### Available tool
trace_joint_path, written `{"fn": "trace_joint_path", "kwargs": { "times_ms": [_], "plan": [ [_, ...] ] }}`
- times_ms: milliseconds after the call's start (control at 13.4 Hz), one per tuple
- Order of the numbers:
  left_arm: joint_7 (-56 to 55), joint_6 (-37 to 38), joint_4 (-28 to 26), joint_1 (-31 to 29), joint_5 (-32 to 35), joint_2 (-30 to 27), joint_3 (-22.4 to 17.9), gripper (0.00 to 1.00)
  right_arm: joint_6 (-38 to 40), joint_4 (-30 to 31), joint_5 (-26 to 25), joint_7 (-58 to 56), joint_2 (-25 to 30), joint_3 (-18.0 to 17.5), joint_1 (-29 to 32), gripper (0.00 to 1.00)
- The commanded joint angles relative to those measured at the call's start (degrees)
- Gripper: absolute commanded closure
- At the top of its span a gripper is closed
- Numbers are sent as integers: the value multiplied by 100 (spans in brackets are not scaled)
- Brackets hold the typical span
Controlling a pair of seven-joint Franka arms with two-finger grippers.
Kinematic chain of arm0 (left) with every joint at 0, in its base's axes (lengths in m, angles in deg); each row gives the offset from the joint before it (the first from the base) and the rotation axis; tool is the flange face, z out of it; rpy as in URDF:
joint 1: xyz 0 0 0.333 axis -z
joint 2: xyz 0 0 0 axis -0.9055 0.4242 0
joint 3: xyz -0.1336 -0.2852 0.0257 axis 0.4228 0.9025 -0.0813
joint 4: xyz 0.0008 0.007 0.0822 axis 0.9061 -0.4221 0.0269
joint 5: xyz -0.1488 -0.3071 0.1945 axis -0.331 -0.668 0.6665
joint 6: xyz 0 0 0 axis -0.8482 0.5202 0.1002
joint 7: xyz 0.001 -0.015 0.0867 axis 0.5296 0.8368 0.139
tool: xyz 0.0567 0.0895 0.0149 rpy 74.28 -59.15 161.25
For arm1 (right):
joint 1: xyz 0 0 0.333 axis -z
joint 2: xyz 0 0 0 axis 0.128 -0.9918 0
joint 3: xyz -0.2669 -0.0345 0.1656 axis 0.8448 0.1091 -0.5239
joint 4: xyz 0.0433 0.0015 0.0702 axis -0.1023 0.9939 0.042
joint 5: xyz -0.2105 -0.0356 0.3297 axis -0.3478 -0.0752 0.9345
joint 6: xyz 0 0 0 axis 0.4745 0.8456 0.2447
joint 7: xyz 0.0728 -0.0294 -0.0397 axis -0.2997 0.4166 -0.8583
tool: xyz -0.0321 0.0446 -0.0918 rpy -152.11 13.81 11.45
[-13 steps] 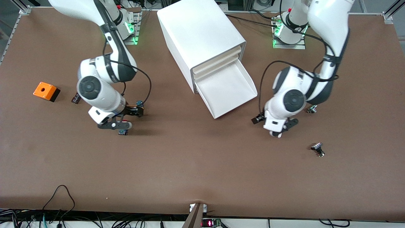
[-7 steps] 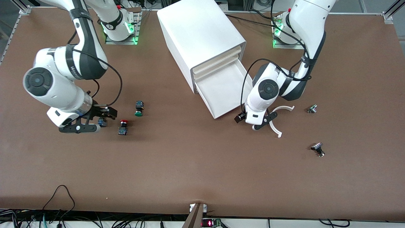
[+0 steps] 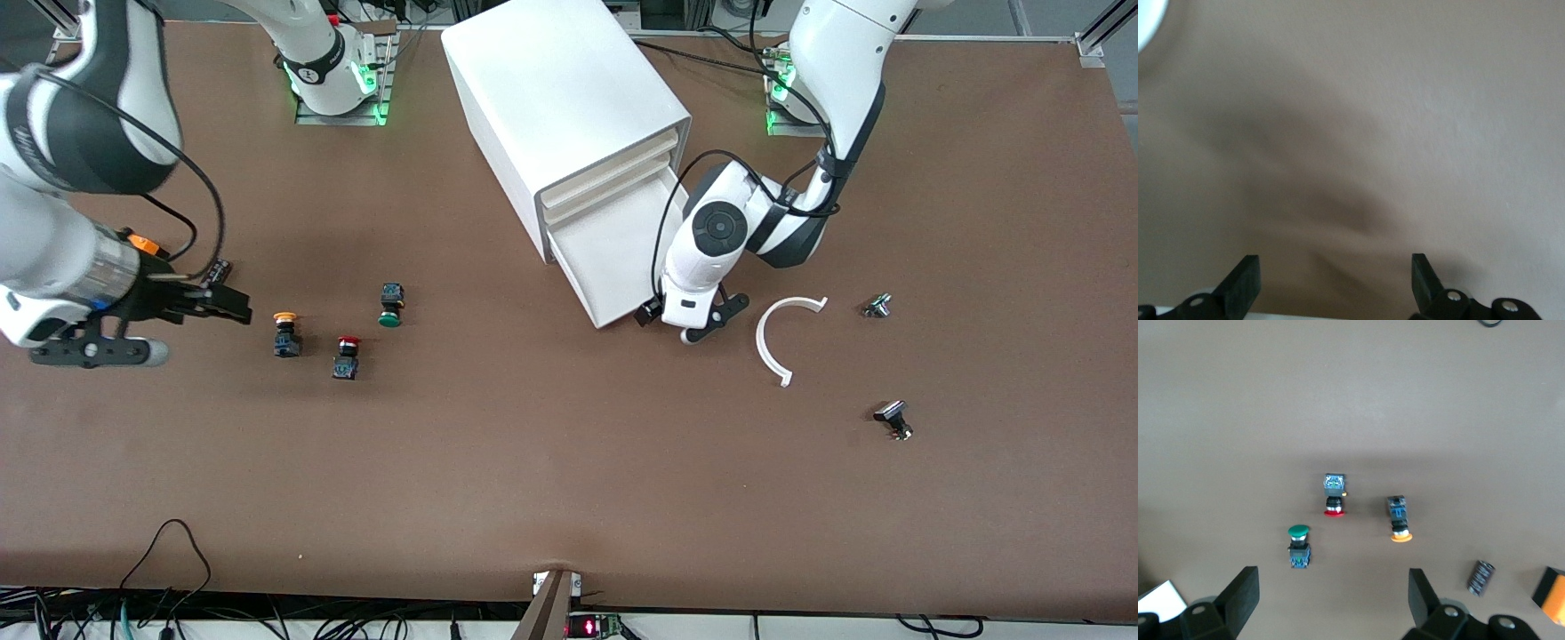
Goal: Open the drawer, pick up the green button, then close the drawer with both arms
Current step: 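Push the drawer shut with the left gripper while the right gripper withdraws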
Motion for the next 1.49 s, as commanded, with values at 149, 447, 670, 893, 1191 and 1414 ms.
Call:
{"fn": "trace_joint_path", "kwargs": {
  "times_ms": [149, 447, 670, 893, 1191, 1414],
  "plan": [
    [33, 414, -182, -397, -350, -149, 713, 1, 1232, -995, -325, 533, -78, 52, 33, 1],
    [51, 847, -164, -1072, -393, -123, 1756, 1, 1683, -1462, -281, 1177, -61, 8, 7, 1],
    [60, 847, -164, -1189, -543, -35, 2128, 1, 1901, -1813, -281, 1108, -25, 26, -11, 1],
    [69, 838, -164, -1162, -561, 175, 2303, 1, 2078, -1902, -272, 1072, 45, -18, -11, 1],
    [69, 847, -147, -1162, -561, 255, 2401, 1, 2061, -1911, -272, 386, 54, -1034, 1084, 1],
    [435, 1127, -50, -1416, -535, 98, 2401, 1, 2087, -1920, -473, 718, 133, -2055, 1938, 1]
  ]
}}
